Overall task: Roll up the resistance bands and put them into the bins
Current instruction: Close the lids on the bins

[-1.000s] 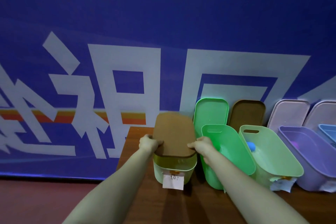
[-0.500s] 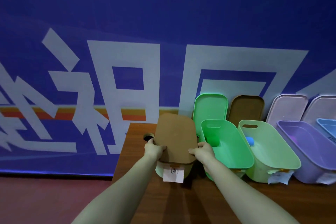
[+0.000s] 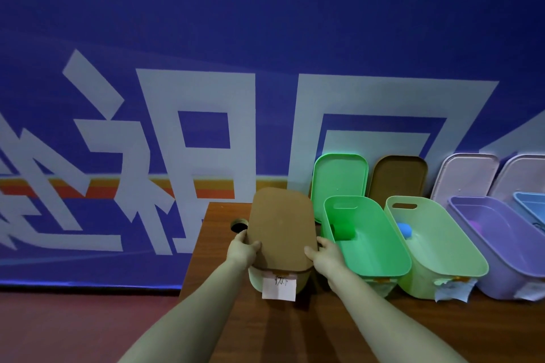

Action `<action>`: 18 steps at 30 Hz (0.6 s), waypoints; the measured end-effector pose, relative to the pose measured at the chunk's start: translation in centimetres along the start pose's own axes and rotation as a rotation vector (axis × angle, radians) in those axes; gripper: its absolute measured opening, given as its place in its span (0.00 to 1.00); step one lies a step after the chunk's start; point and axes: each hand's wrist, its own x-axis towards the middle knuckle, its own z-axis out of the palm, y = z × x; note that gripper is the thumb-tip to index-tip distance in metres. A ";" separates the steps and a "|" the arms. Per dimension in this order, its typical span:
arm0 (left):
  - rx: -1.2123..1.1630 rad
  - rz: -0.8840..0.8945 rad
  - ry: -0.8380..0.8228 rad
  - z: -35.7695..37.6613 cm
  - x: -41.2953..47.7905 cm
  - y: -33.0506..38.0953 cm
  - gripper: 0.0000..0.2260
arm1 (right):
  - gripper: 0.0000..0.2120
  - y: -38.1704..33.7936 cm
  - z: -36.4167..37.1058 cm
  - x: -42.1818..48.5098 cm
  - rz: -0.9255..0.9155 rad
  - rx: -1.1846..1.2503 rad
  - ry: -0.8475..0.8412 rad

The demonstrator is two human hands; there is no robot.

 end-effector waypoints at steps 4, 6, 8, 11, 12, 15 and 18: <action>0.043 -0.010 -0.001 -0.6 0.9 0.5 0.29 | 0.29 -0.3 0.0 0.2 -0.025 -0.087 0.024; 0.116 0.009 -0.013 -0.7 1.4 1.1 0.29 | 0.27 -0.7 0.1 0.4 -0.046 -0.192 0.052; 0.295 0.067 -0.017 -0.5 1.4 2.1 0.24 | 0.24 -1.4 0.6 0.8 -0.113 -0.390 0.075; 0.535 0.178 0.046 0.0 1.8 3.3 0.27 | 0.31 -2.8 1.1 1.7 -0.250 -0.641 0.095; 0.603 0.247 0.081 0.2 2.1 3.6 0.30 | 0.33 -3.3 1.2 2.1 -0.287 -0.706 0.086; 0.778 0.443 0.094 0.9 2.9 4.3 0.33 | 0.34 -4.6 1.1 3.3 -0.366 -0.849 0.033; 0.877 0.544 0.080 1.7 4.4 4.9 0.32 | 0.30 -5.3 1.0 4.8 -0.405 -0.983 -0.013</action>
